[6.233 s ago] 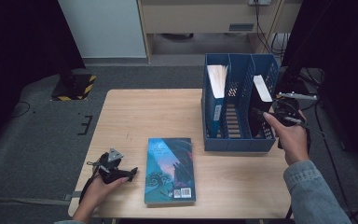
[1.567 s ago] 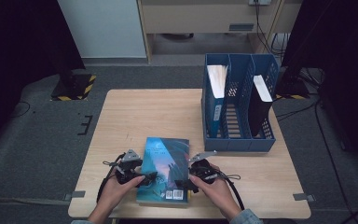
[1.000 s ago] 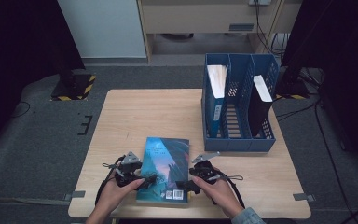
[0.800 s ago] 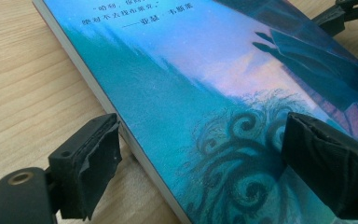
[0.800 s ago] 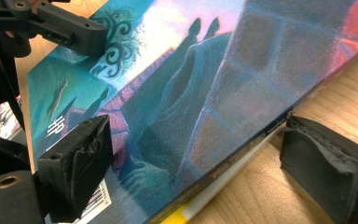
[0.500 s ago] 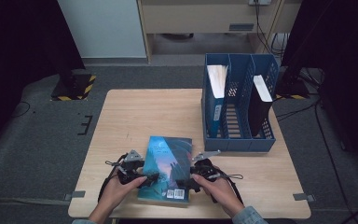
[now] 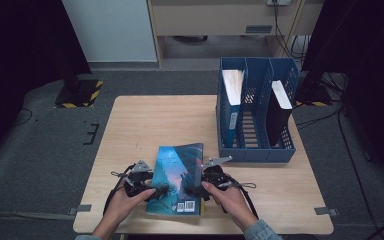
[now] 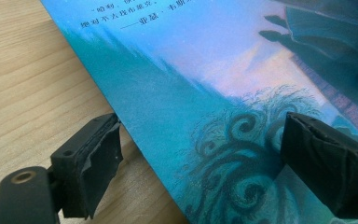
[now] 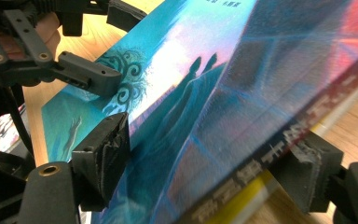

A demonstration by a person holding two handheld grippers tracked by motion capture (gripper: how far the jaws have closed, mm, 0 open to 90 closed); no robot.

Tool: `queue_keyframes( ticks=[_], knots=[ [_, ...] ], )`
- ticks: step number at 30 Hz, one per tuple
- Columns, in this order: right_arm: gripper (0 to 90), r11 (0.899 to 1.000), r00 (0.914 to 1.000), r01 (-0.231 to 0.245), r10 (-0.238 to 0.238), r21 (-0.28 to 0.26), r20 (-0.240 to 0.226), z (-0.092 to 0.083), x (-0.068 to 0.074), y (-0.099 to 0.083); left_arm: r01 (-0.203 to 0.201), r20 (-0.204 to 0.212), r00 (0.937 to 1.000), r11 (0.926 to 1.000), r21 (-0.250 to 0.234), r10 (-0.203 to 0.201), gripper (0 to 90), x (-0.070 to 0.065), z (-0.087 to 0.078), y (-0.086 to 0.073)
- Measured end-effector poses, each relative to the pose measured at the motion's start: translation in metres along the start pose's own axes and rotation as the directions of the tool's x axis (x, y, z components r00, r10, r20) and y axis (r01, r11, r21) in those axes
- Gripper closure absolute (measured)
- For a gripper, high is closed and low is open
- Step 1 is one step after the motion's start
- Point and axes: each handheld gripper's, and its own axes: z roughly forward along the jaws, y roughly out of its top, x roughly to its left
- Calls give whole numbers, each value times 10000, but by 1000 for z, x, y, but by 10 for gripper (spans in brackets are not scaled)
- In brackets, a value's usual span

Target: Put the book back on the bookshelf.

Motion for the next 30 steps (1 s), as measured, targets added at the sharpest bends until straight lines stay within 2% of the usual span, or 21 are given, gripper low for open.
queue_keyframes(
  ticks=[4, 9, 12, 16, 21, 25, 30],
  knots=[
    [246, 9997, 9997, -191, 192, 133, -120, 6, -2, 3, 61, -23, 10000, 10000, 5, -61, 118, 0, 0, 0],
    [240, 9996, 9999, 106, -105, 264, -38, 15, 2, 9, 35, 11, 10000, 10000, 90, -35, 118, 1, 0, 1],
    [233, 9974, 9992, 322, -337, 642, 212, 18, 5, 14, -16, 25, 10000, 10000, 97, 15, 119, 2, -1, 0],
    [235, 9976, 9993, 335, -346, 613, 158, 18, 3, 14, -96, 111, 9999, 9999, 68, 95, 118, 3, -1, 0],
    [247, 9971, 9985, 474, -488, 588, 238, 18, 4, 12, -426, 182, 9989, 9990, 148, 423, 119, 5, -4, 0],
    [248, 9970, 9983, 501, -516, 583, 255, 18, 4, 12, -281, 204, 9994, 9994, 203, 277, 100, 7, -3, -1],
    [248, 9971, 9983, 505, -520, 573, 245, 18, 4, 11, -193, 473, 9987, 9993, 327, 178, 91, 10, -1, 0]
  ],
)
